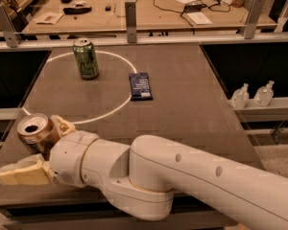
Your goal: Move orange can near rxbar blueberry
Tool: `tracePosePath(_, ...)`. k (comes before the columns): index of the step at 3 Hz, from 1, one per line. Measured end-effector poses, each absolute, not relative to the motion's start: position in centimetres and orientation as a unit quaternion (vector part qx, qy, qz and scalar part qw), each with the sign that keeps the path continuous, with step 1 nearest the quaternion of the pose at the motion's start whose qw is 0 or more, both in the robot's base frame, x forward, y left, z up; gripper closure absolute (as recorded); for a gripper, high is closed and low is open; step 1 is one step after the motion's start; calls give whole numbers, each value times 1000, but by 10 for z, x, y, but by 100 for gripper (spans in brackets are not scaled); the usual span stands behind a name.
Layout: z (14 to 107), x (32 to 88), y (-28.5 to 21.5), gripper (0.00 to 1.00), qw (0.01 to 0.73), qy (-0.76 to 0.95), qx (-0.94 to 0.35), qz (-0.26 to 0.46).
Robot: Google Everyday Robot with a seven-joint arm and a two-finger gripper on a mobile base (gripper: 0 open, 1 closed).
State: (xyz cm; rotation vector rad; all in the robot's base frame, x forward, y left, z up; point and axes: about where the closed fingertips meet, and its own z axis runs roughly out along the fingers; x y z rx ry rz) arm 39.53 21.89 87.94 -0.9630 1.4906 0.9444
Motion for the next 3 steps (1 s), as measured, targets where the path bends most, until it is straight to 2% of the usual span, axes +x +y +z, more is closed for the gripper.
tracePosePath(3,870,390,224,88,530,624,-407,405)
